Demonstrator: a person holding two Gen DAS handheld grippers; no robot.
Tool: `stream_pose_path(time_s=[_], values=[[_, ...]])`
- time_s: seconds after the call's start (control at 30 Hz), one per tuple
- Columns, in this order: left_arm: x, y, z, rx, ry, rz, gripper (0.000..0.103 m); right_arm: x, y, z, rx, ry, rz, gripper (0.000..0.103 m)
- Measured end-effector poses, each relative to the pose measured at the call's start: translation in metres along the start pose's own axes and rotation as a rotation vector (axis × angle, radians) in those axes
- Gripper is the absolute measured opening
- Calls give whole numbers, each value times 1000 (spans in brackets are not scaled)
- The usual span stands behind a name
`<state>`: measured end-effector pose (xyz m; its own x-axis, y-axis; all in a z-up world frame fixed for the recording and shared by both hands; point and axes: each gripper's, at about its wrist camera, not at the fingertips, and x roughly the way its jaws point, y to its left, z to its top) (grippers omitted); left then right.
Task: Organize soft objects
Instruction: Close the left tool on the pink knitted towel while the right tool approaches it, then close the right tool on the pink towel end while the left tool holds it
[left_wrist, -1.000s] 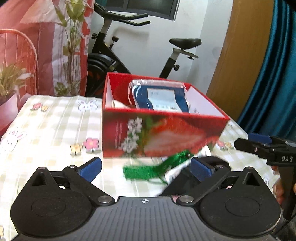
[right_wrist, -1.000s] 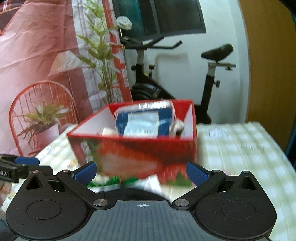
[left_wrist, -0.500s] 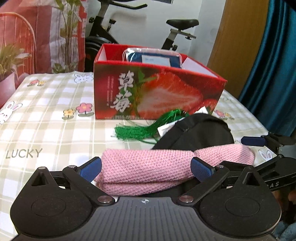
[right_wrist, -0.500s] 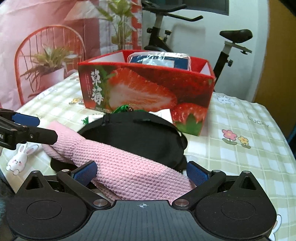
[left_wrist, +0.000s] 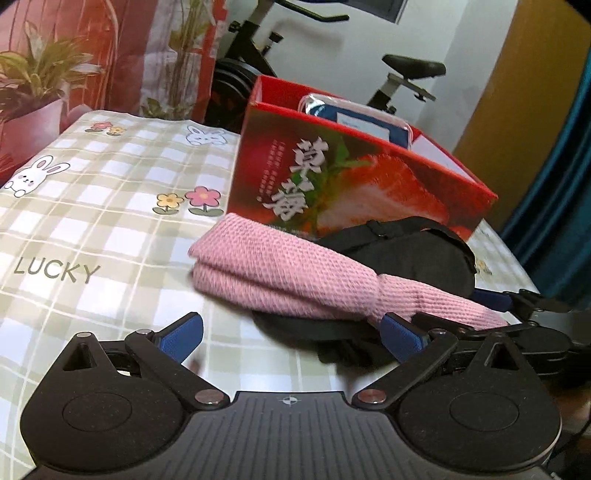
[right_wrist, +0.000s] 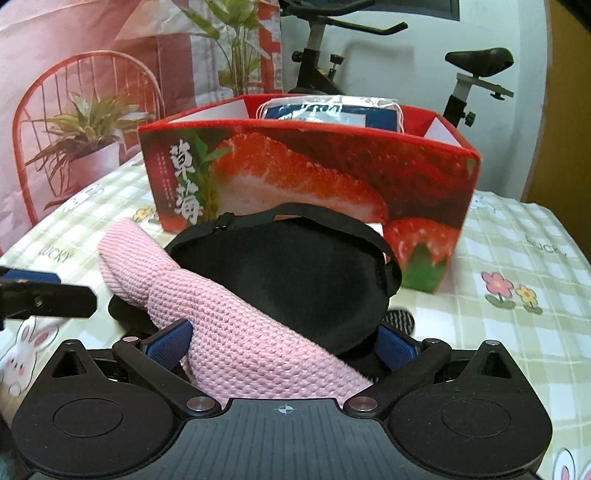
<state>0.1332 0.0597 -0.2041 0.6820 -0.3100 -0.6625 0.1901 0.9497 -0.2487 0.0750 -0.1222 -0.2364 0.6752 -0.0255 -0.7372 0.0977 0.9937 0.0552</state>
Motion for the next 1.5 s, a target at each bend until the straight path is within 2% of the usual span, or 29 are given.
stream_pose_path(time_s=[0.27, 0.43, 0.73, 0.87, 0.93, 1.0, 1.1, 1.37, 1.5], values=[[9, 1, -4, 7, 21, 12, 103, -8, -5, -19, -40, -85, 10, 103], [11, 1, -4, 14, 23, 10, 103, -22, -5, -21, -84, -94, -20, 103], [10, 4, 9, -27, -8, 30, 103, -34, -23, -25, -32, -102, -74, 103], [17, -2, 15, -4, -27, 24, 102, -30, -23, -28, -46, -114, -80, 103], [22, -5, 11, 25, -24, 24, 97, -29, -22, -30, -59, -126, -85, 103], [27, -6, 6, 41, 0, 31, 81, -28, -22, -30, -59, -130, -82, 103], [28, 3, 1, 6, 10, -10, 73, -26, -24, -31, -46, -133, -77, 103], [32, 13, -3, -26, 28, -31, 71, -21, -24, -34, -29, -145, -76, 103], [33, 11, -5, -5, 22, -27, 72, -18, -33, -35, 19, -132, -29, 103]])
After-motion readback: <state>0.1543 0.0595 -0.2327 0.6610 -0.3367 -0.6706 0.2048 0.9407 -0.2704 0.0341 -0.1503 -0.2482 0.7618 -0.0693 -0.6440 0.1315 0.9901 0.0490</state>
